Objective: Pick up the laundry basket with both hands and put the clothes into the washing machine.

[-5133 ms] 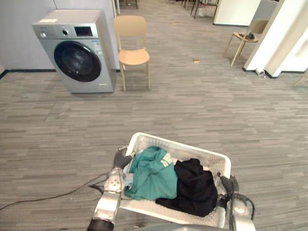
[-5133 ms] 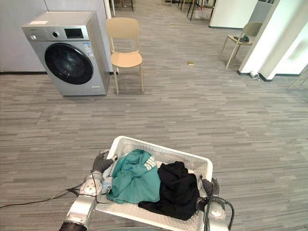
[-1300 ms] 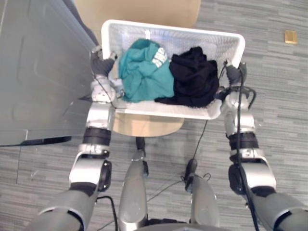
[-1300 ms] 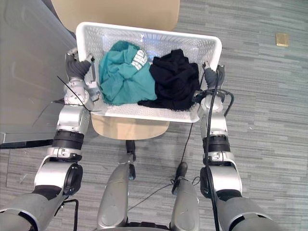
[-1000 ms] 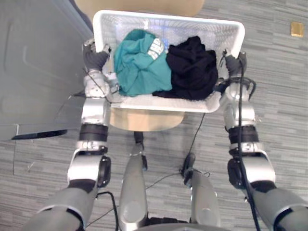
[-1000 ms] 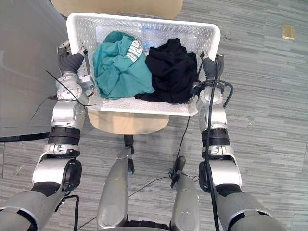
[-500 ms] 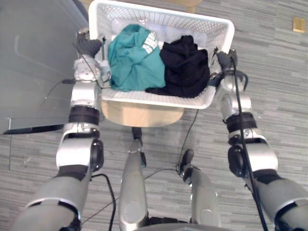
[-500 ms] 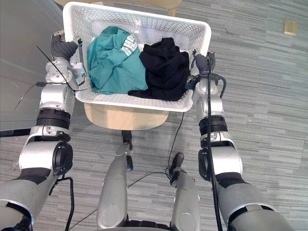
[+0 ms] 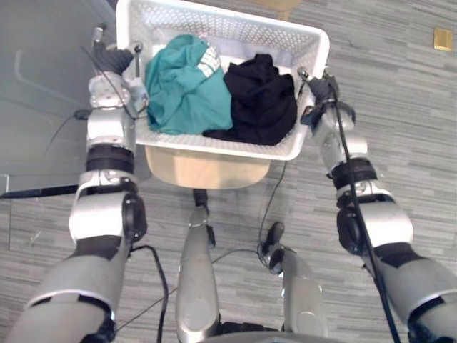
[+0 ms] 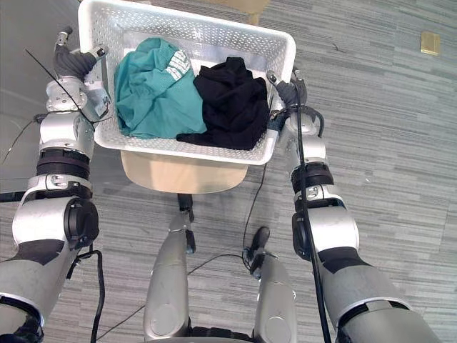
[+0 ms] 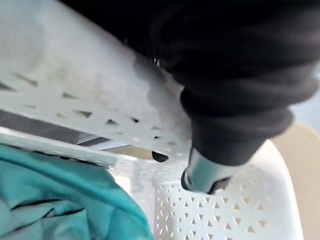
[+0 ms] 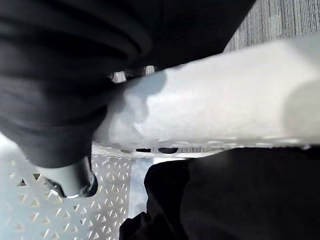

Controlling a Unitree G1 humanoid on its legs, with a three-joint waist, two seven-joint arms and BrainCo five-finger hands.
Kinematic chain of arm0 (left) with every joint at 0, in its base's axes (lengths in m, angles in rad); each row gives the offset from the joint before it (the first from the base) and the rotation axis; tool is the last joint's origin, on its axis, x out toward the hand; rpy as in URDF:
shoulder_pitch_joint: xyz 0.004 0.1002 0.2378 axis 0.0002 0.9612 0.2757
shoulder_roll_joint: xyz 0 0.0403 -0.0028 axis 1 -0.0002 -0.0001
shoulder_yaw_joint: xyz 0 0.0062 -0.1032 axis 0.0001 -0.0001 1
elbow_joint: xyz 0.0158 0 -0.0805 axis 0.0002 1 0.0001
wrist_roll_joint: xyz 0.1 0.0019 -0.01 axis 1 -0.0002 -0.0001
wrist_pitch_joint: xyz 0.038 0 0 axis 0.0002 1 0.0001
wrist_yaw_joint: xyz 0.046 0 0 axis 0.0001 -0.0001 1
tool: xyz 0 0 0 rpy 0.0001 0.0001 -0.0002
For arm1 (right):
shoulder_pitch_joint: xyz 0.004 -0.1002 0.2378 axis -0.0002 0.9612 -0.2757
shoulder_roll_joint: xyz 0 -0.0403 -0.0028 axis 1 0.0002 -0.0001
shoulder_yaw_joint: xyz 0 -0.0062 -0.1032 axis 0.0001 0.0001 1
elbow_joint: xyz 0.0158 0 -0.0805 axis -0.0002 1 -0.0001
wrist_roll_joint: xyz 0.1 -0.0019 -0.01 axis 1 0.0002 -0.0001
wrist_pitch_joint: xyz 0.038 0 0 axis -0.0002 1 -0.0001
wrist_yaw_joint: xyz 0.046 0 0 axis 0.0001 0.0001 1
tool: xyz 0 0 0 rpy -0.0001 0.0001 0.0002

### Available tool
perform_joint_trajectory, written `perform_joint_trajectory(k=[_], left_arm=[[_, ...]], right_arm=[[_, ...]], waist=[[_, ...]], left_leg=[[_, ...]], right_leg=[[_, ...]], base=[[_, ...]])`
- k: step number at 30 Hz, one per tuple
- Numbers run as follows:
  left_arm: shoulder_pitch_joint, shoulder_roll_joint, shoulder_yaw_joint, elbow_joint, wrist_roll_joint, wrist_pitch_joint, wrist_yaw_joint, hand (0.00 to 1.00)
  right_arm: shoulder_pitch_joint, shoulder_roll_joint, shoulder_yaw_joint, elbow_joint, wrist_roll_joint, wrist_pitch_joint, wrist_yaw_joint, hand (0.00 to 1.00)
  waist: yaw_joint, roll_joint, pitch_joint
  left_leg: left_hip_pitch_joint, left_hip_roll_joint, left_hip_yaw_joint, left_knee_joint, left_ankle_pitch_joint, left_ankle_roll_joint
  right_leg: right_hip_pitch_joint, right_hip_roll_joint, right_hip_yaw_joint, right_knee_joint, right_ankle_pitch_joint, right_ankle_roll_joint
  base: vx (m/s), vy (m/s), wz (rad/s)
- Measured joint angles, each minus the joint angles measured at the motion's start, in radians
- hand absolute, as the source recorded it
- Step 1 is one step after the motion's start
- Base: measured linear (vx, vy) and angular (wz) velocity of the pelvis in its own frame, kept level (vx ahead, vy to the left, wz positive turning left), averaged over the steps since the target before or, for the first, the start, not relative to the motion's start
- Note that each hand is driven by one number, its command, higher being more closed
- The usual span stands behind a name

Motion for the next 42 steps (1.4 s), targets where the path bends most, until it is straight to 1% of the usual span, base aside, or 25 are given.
perform_joint_trajectory(k=[3, 4, 7, 8, 11, 12, 15, 19, 20, 24, 26, 31, 32, 34, 35, 36, 37, 38, 39, 40, 41, 42], left_arm=[[0.0, 0.0, 0.0, 0.007, 0.0, 0.008, 0.0, 0.0], [0.0, 0.0, 0.0, 0.008, 0.002, 0.01, 0.0, 0.0], [0.0, 0.01, 0.001, 0.009, 0.011, 0.009, -0.001, 0.0], [0.0, 0.018, 0.0, 0.009, 0.02, 0.009, -0.005, 0.0], [-0.001, 0.019, -0.006, 0.008, 0.04, 0.008, -0.038, 0.0], [-0.002, 0.019, -0.01, 0.008, 0.042, 0.008, -0.047, 0.0], [-0.003, 0.02, -0.02, 0.009, 0.067, 0.008, -0.069, 0.0], [-0.004, 0.023, -0.047, 0.009, 0.106, 0.008, -0.091, 0.0], [-0.005, 0.024, -0.048, 0.009, 0.11, 0.008, -0.093, 0.0], [-0.005, 0.034, -0.048, 0.009, 0.121, 0.008, -0.108, 0.0], [-0.006, 0.044, -0.048, 0.009, 0.128, 0.008, -0.11, 0.0], [0.001, 0.065, -0.041, 0.008, 0.159, 0.007, -0.112, 0.0], [0.018, 0.065, -0.04, 0.002, 0.159, 0.007, -0.112, 0.0], [0.082, 0.065, -0.028, -0.035, 0.161, 0.006, -0.11, 0.0], [0.16, 0.065, -0.004, -0.103, 0.164, 0.005, -0.107, 0.0], [0.202, 0.067, 0.002, -0.135, 0.169, 0.003, -0.104, 0.0], [0.319, 0.068, 0.004, -0.205, 0.186, 0.003, -0.103, 0.0], [0.374, 0.068, 0.006, -0.241, 0.194, 0.003, -0.103, 0.0], [0.477, 0.067, 0.017, -0.305, 0.202, 0.004, -0.103, 0.0], [0.584, 0.066, 0.043, -0.373, 0.218, 0.006, -0.104, 0.0], [0.633, 0.065, 0.056, -0.4, 0.227, 0.007, -0.105, 0.0], [0.727, 0.061, 0.08, -0.443, 0.238, 0.008, -0.107, 0.0]], right_arm=[[0.0, -0.001, -0.013, 0.004, 0.015, 0.0, 0.008, 0.0], [0.0, -0.002, -0.029, 0.004, 0.02, 0.0, 0.014, 0.0], [0.0, -0.014, -0.033, 0.008, 0.035, 0.0, 0.037, 0.0], [0.0, -0.021, -0.033, 0.014, 0.035, 0.0, 0.057, 0.0], [-0.001, -0.02, -0.03, 0.037, 0.036, 0.001, 0.082, 0.0], [-0.001, -0.02, -0.031, 0.039, 0.035, 0.003, 0.096, 0.0], [-0.001, -0.022, -0.031, 0.04, 0.035, 0.003, 0.115, 0.0], [-0.001, -0.028, -0.03, 0.042, 0.034, 0.023, 0.136, 0.0], [-0.001, -0.031, -0.03, 0.043, 0.034, 0.025, 0.136, 0.0], [-0.001, -0.051, -0.03, 0.044, 0.034, 0.03, 0.144, 0.0], [-0.001, -0.069, -0.032, 0.041, 0.034, 0.028, 0.159, 0.0], [0.024, -0.108, -0.047, 0.032, 0.03, 0.027, 0.183, 0.0], [0.054, -0.109, -0.058, 0.012, 0.029, 0.027, 0.183, 0.0], [0.159, -0.109, -0.075, -0.087, 0.019, 0.023, 0.183, 0.0], [0.254, -0.109, -0.075, -0.174, 0.009, 0.014, 0.184, 0.0], [0.304, -0.109, -0.075, -0.215, 0.0, 0.007, 0.184, 0.0], [0.437, -0.113, -0.078, -0.311, -0.015, -0.006, 0.186, 0.0], [0.493, -0.113, -0.079, -0.351, -0.024, -0.008, 0.187, 0.0], [0.601, -0.113, -0.083, -0.417, -0.044, -0.011, 0.199, 0.0], [0.71, -0.106, -0.085, -0.475, -0.065, -0.012, 0.213, 0.0], [0.761, -0.098, -0.091, -0.493, -0.08, -0.012, 0.225, 0.0], [0.856, -0.073, -0.109, -0.51, -0.101, -0.013, 0.237, 0.0]], waist=[[-0.001, 0.0, 0.0], [-0.001, 0.0, 0.0], [-0.001, 0.0, 0.0], [-0.001, 0.0, 0.0], [-0.002, 0.0, 0.0], [-0.003, 0.0, 0.0], [-0.007, 0.0, 0.0], [-0.008, 0.0, 0.0], [-0.008, 0.0, 0.0], [-0.006, -0.001, 0.0], [-0.011, -0.001, -0.001], [-0.013, -0.002, -0.001], [-0.013, -0.002, -0.001], [-0.009, -0.002, -0.001], [-0.008, -0.007, -0.004], [-0.008, -0.008, -0.005], [-0.007, -0.009, -0.005], [-0.005, -0.01, -0.005], [-0.004, -0.016, -0.009], [-0.005, -0.029, -0.029], [-0.005, -0.037, -0.043], [-0.007, -0.054, -0.071]], left_leg=[[0.005, 0.0, 0.0, 0.0, 0.0, 0.0], [0.007, 0.0, 0.0, -0.001, 0.004, -0.005], [0.009, 0.0, 0.003, -0.002, 0.006, -0.007], [0.013, 0.0, 0.003, -0.002, 0.007, -0.007], [0.036, 0.001, 0.01, -0.006, 0.008, -0.008], [0.049, 0.001, 0.016, -0.026, 0.02, -0.01], [0.061, 0.001, 0.028, -0.052, 0.027, -0.004], [0.066, -0.001, 0.04, -0.054, 0.032, 0.002], [0.067, -0.001, 0.041, -0.054, 0.038, 0.011], [0.1, -0.002, 0.05, -0.054, 0.039, 0.011], [0.122, -0.002, 0.054, -0.055, 0.038, 0.01], [0.166, 0.001, 0.072, -0.07, 0.031, 0.01], [0.179, -0.001, 0.077, -0.07, 0.03, 0.01], [0.214, -0.006, 0.088, -0.066, 0.024, 0.019], [0.238, -0.007, 0.095, -0.059, 0.013, 0.023], [0.25, -0.008, 0.097, -0.053, 0.007, 0.023], [0.285, -0.013, 0.1, -0.039, -0.011, 0.021], [0.298, -0.013, 0.104, -0.029, -0.021, 0.021], [0.325, -0.014, 0.108, -0.012, -0.042, 0.013], [0.335, -0.016, 0.109, 0.004, -0.058, 0.009], [0.338, -0.018, 0.108, 0.01, -0.065, 0.003], [0.356, -0.026, 0.105, 0.011, -0.067, 0.002]], right_leg=[[0.0, -0.001, 0.0, 0.009, 0.0, 0.0], [0.0, -0.002, 0.0, 0.013, 0.0, -0.001], [0.0, -0.003, -0.001, 0.017, -0.005, -0.008], [0.001, -0.004, 0.0, 0.024, -0.007, -0.012], [0.01, -0.008, 0.001, 0.044, -0.014, -0.022], [0.011, -0.008, 0.002, 0.046, -0.014, -0.023], [0.01, -0.009, 0.001, 0.046, -0.017, -0.026], [0.011, -0.015, 0.002, 0.052, -0.017, -0.026], [0.011, -0.016, 0.002, 0.055, -0.017, -0.026], [0.027, -0.022, 0.005, 0.075, -0.017, -0.026], [0.046, -0.025, 0.006, 0.081, -0.027, -0.03], [0.07, -0.028, 0.01, 0.097, -0.04, -0.035], [0.081, -0.032, 0.011, 0.102, -0.045, -0.032], [0.11, -0.04, 0.019, 0.108, -0.055, -0.027], [0.132, -0.044, 0.023, 0.111, -0.063, -0.026], [0.145, -0.047, 0.024, 0.113, -0.07, -0.022], [0.183, -0.055, 0.025, 0.118, -0.085, -0.02], [0.2, -0.057, 0.027, 0.12, -0.092, -0.02], [0.228, -0.06, 0.028, 0.126, -0.108, -0.015], [0.239, -0.069, 0.027, 0.144, -0.13, -0.013], [0.242, -0.073, 0.025, 0.153, -0.14, -0.017], [0.258, -0.073, 0.024, 0.162, -0.16, -0.012]], base=[[0.01, -0.011, 0.0], [0.0, 0.0, 0.0], [0.0, -0.02, 0.01], [-0.01, -0.033, 0.0], [0.0, -0.043, -0.02], [-0.02, -0.05, -0.04], [-0.02, -0.052, -0.02], [0.0, -0.016, 0.01], [0.03, -0.033, 0.04], [0.02, -0.036, -0.02], [0.02, -0.072, -0.01], [0.0, -0.074, -0.01], [0.04, -0.067, 0.03], [0.07, -0.069, 0.0], [0.07, -0.057, -0.02], [0.08, -0.057, 0.04], [0.07, -0.047, 0.04], [0.09, -0.077, 0.03], [0.08, -0.083, 0.0], [0.08, -0.091, 0.02], [0.08, -0.093, 0.08], [0.09, -0.073, 0.09]])
